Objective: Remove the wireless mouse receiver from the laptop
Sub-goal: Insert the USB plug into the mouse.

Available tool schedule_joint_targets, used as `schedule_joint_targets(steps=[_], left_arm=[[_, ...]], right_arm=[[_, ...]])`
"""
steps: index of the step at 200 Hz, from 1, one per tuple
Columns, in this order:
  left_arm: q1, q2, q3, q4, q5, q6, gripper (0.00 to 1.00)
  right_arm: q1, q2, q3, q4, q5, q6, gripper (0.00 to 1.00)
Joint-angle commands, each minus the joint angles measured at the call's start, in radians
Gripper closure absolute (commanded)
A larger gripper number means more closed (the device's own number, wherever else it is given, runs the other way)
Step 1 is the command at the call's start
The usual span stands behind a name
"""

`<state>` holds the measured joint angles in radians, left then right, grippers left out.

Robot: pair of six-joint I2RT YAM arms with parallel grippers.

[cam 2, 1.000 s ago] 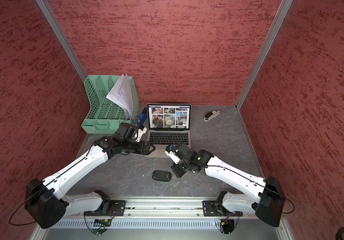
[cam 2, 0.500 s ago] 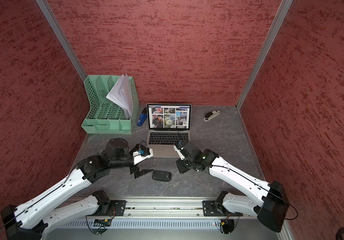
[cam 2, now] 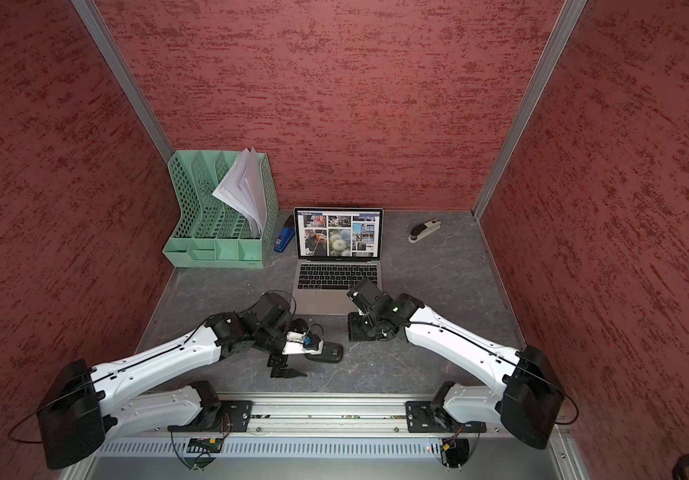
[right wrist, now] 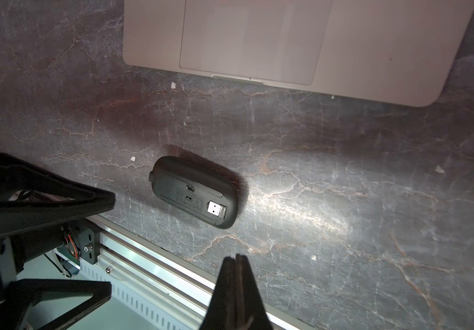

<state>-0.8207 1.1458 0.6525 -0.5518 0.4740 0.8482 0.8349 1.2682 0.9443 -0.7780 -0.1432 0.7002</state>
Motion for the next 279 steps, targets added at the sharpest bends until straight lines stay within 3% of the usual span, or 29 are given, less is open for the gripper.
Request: schedule_joint_targets(steps=[1,52,112,195,279], left_arm=[[-0.01,0.03,-0.037,0.123,0.019,0.028,0.0],[-0.018,0.143,-0.096,0.382,-0.097,0.045,0.0],[0.016,0.296,0.019,0.294,-0.082,0.114,0.0],[0.02,0.323,0.095,0.065,-0.048,0.156,0.0],[0.034,0.325,0.048,0.152,-0.092,0.172,0.02]], right_arm=[[-0.004,-0.014,0.009,0.015,0.004,0.019,1.0],[-0.003,-0.032,0.006,-0.009,0.033,-0.011,1.0],[-0.007,-0.049,0.005,-0.032,0.051,-0.035,1.0],[-0.028,-0.089,-0.007,-0.069,0.059,-0.054,1.0],[-0.033,-0.065,0.001,-0.058,0.047,-0.057,1.0]])
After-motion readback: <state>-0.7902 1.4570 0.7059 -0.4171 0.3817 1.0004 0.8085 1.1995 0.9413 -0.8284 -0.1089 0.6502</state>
